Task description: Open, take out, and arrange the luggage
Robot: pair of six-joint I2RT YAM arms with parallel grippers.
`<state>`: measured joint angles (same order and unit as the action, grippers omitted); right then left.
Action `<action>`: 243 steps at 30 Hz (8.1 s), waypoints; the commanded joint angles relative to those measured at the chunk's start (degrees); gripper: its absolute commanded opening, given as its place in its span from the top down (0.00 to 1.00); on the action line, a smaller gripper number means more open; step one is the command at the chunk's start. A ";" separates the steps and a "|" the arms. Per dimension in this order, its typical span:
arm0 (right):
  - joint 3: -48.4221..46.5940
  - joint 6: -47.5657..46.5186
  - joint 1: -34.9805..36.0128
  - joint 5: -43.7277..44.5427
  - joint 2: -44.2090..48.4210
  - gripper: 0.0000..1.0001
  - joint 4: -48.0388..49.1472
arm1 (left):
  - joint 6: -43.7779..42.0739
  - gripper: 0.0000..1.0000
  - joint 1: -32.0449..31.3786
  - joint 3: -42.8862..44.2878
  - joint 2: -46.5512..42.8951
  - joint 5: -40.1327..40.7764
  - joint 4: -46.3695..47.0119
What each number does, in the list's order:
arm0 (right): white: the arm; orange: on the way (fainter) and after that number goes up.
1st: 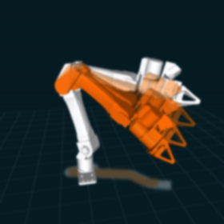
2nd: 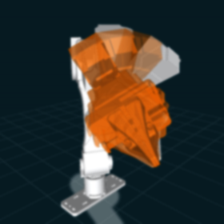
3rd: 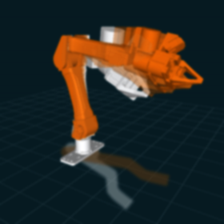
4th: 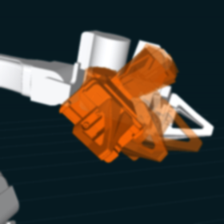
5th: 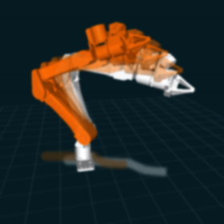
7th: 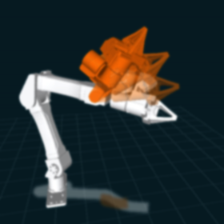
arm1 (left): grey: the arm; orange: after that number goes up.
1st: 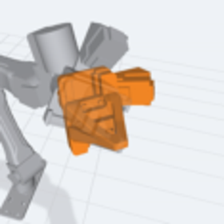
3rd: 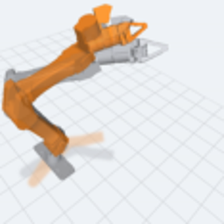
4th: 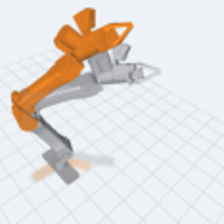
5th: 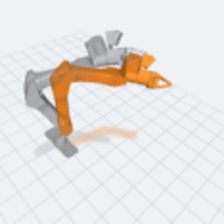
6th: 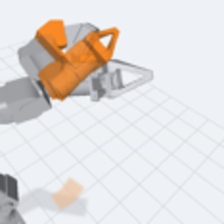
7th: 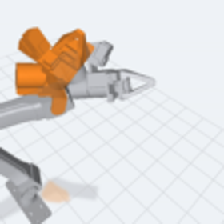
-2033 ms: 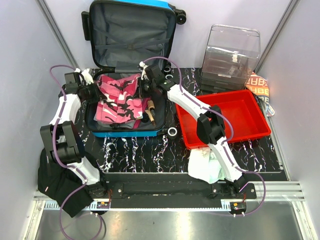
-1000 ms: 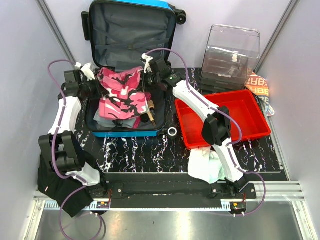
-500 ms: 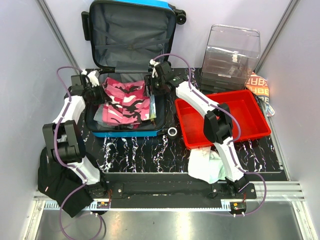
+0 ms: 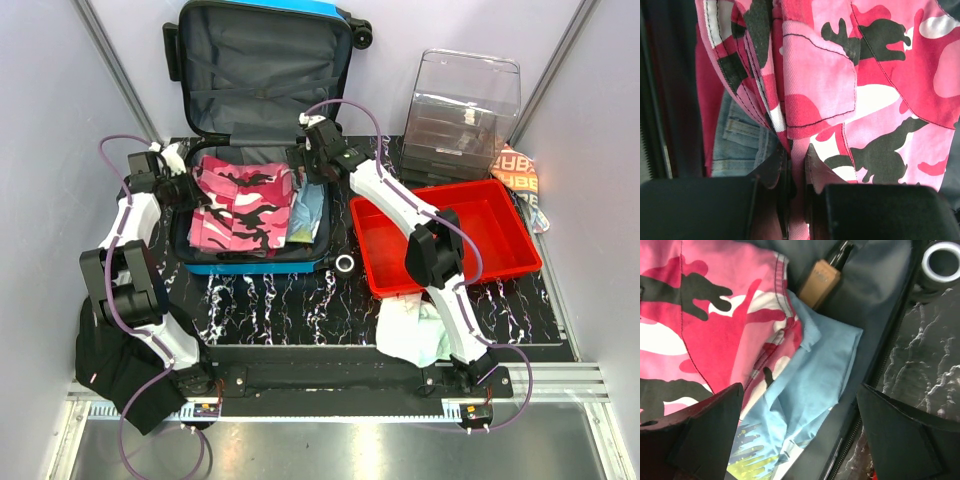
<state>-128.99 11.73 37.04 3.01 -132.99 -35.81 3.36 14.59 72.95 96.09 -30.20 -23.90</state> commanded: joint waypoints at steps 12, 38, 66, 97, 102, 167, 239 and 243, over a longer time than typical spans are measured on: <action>5.49 11.72 3.74 -22.25 0.97 0.00 3.64 | -1.86 1.00 1.85 0.62 -0.73 -0.22 4.56; -6.71 4.72 7.61 -3.29 -4.74 0.00 -7.16 | -1.60 1.00 1.85 0.62 0.23 -1.53 4.83; -16.39 6.73 9.02 -10.91 -15.46 0.00 -5.50 | -2.21 1.00 2.11 0.53 0.76 -1.80 4.83; -16.38 -1.79 11.64 -7.23 -11.41 0.50 4.26 | -2.92 1.00 2.11 0.35 2.52 -1.36 5.27; -20.33 -8.28 15.60 0.85 -11.50 0.49 3.73 | -3.00 1.00 2.11 0.79 2.43 -1.09 4.92; -19.46 -7.07 12.80 -9.77 -2.01 1.00 5.93 | -1.95 1.00 2.11 3.69 -11.62 -5.22 2.28; 45.39 -15.86 -34.67 -16.10 39.83 1.00 0.74 | 15.00 1.00 -58.54 27.80 26.25 7.61 11.51; 49.96 -15.68 -34.58 -15.31 38.25 0.92 2.41 | 16.68 1.00 -58.36 23.05 25.11 9.27 11.60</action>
<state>-81.10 -4.05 2.59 -13.19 -94.63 -43.90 17.74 -43.68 99.88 125.01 -21.28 -13.37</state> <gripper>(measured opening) 0.097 0.113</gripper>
